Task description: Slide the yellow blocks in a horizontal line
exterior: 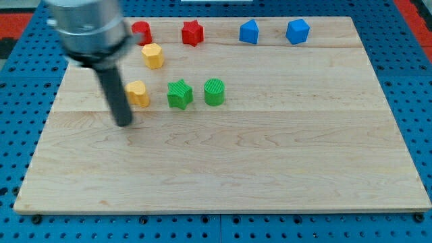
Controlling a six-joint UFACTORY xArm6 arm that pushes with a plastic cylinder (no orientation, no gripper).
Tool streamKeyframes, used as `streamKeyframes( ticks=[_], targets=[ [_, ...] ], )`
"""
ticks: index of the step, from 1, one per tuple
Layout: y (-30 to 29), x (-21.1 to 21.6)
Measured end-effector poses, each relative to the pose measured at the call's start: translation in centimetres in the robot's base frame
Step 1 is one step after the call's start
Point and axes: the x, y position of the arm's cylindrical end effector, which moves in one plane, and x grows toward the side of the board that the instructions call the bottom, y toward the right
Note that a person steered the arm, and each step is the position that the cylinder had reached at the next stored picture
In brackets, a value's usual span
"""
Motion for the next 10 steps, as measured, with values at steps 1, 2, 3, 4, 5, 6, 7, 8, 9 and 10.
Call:
streamKeyframes(
  ticks=[1,2,3,4,5,6,7,8,9,10],
  targets=[
    [-2.9,-7.3],
    [-1.0,-12.8],
    [3.2,-14.2],
    [13.3,-14.2],
    [13.4,-16.5],
    [17.6,-17.3],
    [22.1,-15.6],
    [26.1,-12.6],
    [26.8,-9.4],
    [26.8,-9.4]
  ],
)
